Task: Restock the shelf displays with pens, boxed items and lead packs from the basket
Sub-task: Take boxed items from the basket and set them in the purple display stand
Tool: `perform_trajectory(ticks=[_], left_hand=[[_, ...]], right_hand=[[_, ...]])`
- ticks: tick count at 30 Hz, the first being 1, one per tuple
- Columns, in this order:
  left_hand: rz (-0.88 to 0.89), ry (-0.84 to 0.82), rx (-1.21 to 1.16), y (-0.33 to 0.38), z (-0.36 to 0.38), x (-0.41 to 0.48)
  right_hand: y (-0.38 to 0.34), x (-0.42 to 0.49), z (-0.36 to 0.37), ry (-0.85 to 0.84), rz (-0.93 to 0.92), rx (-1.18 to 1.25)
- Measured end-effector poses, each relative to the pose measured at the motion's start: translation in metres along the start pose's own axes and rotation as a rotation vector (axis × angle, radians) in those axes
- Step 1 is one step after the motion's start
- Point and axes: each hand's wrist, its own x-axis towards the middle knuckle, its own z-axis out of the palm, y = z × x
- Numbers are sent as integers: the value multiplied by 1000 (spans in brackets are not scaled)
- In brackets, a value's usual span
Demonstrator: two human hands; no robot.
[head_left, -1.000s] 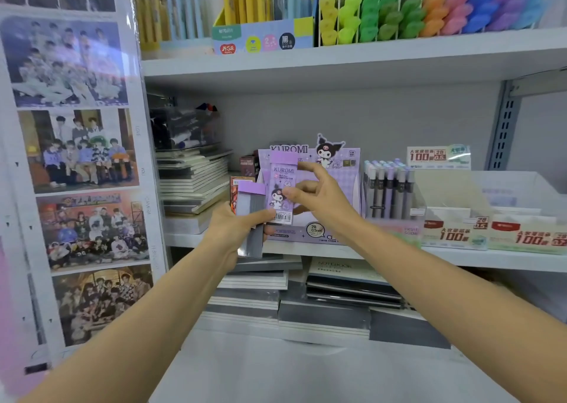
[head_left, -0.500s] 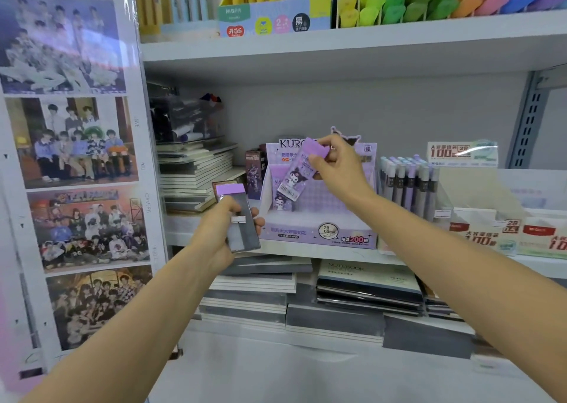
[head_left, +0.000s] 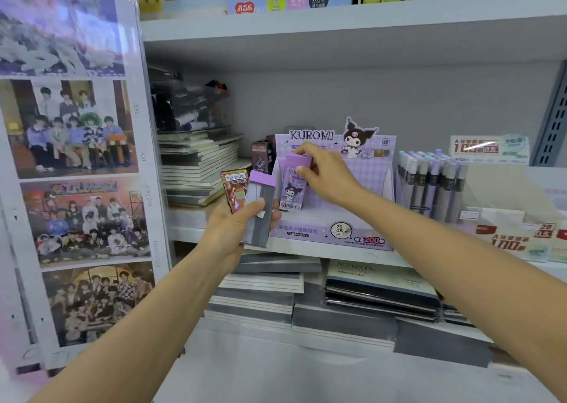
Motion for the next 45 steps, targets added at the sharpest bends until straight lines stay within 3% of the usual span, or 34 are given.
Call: perform_trajectory(ticks=[6, 13, 18, 25, 32, 35, 38, 40, 45], left_hand=[[-15, 12, 5, -8, 1, 3], [-5, 19, 51, -16, -1, 3], [7, -5, 117, -14, -2, 2], [-17, -56, 107, -13, -6, 2], [2, -42, 66, -6, 0, -7], [-8, -63, 74, 0, 6, -11], [-4, -74, 115, 2, 14, -15], [-8, -92, 136, 2, 19, -18], [-188, -169, 32, 10, 24, -23]], right_hand=[[0, 8, -3, -40, 35, -28], [6, -8, 13, 72, 16, -47], [-3, 5, 15, -37, -45, -125], [5, -16, 19, 169, -77, 0], [0, -13, 2, 75, 28, -125], [-9, -23, -3, 135, 65, 177], [-21, -32, -7, -66, 239, 617], [-27, -37, -8, -145, 267, 729], [-33, -39, -28, -131, 276, 973]])
